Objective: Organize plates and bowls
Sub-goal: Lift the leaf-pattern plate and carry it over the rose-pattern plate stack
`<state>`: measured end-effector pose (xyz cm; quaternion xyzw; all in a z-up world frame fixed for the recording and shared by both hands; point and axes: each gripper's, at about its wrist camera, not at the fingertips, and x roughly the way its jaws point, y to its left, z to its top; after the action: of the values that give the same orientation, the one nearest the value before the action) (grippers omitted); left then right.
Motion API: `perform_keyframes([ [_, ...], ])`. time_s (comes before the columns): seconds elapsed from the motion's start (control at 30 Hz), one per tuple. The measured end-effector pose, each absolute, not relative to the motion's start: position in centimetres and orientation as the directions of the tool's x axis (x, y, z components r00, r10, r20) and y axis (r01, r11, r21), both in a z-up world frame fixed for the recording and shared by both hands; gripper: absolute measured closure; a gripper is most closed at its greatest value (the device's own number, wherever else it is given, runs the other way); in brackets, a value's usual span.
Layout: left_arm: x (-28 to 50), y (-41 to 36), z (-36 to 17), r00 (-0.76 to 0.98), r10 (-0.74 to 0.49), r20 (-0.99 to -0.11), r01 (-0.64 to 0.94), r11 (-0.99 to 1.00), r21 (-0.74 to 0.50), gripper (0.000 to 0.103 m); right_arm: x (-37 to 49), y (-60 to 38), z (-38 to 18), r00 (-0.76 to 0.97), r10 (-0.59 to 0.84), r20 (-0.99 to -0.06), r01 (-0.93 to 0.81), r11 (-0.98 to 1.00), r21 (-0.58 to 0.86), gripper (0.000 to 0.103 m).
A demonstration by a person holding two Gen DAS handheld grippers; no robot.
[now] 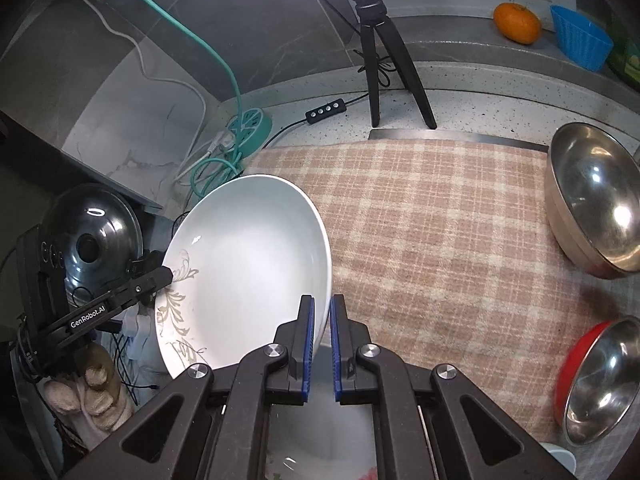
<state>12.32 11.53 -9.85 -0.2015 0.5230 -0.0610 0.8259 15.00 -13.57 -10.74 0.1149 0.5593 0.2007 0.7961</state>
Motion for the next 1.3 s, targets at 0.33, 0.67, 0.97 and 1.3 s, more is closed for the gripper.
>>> perform_keyframes([
  [0.33,9.4,9.5,-10.4,0.423,-0.337,-0.841,-0.088,0.909,-0.408,0.098,11.4,-15.6,-10.8,0.302,0.429,-0.851,-0.162,0.903,0.398,0.096],
  [0.67,6.8,7.8,-11.7,0.386,-0.352,-0.853,-0.079,0.909,-0.41,0.098,8.0,-17.0,-12.0,0.294,0.396,-0.87,-0.134,0.918,0.372,0.096],
  [0.97,5.1,6.7,-12.3,0.371,-0.34,-0.864,-0.068,0.918,-0.39,0.098,6.0,-17.7,-13.2,0.282,0.382,-0.88,-0.114,0.924,0.365,0.096],
  [1.3,3.9,6.1,-13.5,0.336,-0.345,-0.877,-0.07,0.919,-0.389,0.098,4.5,-18.0,-14.4,0.258,0.363,-0.895,-0.118,0.932,0.344,0.096],
])
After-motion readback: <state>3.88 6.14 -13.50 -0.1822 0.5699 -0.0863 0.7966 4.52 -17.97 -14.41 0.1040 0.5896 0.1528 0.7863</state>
